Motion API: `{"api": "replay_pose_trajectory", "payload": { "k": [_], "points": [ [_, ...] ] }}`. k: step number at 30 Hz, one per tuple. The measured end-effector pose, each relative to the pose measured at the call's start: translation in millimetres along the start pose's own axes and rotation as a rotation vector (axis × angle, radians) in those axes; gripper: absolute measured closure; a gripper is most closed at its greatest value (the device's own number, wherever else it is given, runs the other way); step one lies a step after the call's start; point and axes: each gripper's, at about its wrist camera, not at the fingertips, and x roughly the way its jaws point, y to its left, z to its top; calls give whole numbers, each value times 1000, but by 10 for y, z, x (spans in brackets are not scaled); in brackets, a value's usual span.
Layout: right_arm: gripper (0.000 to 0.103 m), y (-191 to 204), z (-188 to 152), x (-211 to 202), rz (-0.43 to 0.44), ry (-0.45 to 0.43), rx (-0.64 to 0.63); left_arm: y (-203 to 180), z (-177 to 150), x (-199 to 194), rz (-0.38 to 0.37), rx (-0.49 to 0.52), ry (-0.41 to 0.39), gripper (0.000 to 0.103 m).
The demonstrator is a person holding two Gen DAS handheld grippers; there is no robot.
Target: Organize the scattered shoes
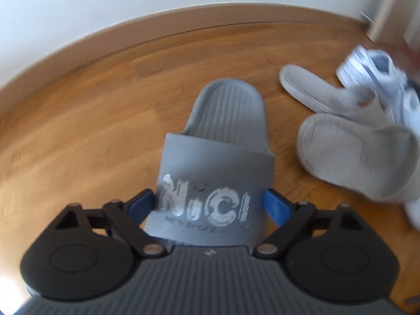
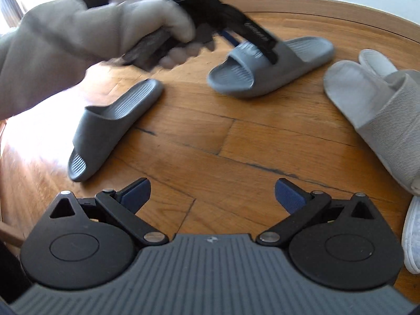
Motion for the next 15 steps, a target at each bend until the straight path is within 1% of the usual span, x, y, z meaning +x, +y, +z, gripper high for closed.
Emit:
{"api": "replay_pose_trajectory", "payload": {
  "k": [2, 3, 5, 7, 8, 9, 10, 11, 12, 14, 15],
  "points": [
    [0, -74, 18, -28, -12, -12, 14, -45, -160, -131, 34, -48, 29, 26],
    [0, -105, 29, -46, -19, -17, 13, -75, -246, -184, 40, -60, 49, 27],
    [0, -167, 72, -69, -43, -28, -10, -110, -366, -264, 14, -47, 85, 27],
    [0, -222, 144, -81, -48, -39, -54, -31, -416, -441, -5, -42, 66, 26],
    [0, -232, 224, -48, -48, -44, -97, 8, -440, -529, -14, -40, 57, 24],
    [0, -221, 287, -15, -46, -47, -142, 48, -465, -618, -24, -38, 48, 19],
    [1, -201, 403, 53, -42, -52, -240, 110, -480, -737, -23, -38, 30, 14],
    [1, -160, 537, 150, -48, -52, -362, 203, -482, -895, -8, -41, 2, 6],
    [1, -120, 641, 246, -56, -44, -456, 314, -492, -1045, 19, -47, -12, 4],
    [1, -44, 947, 563, -46, -5, -668, 595, -540, -1297, 104, -82, 8, 4],
    [1, -59, 1038, 656, -35, 15, -659, 764, -579, -1367, 144, -127, 41, 4]
  ]
}}
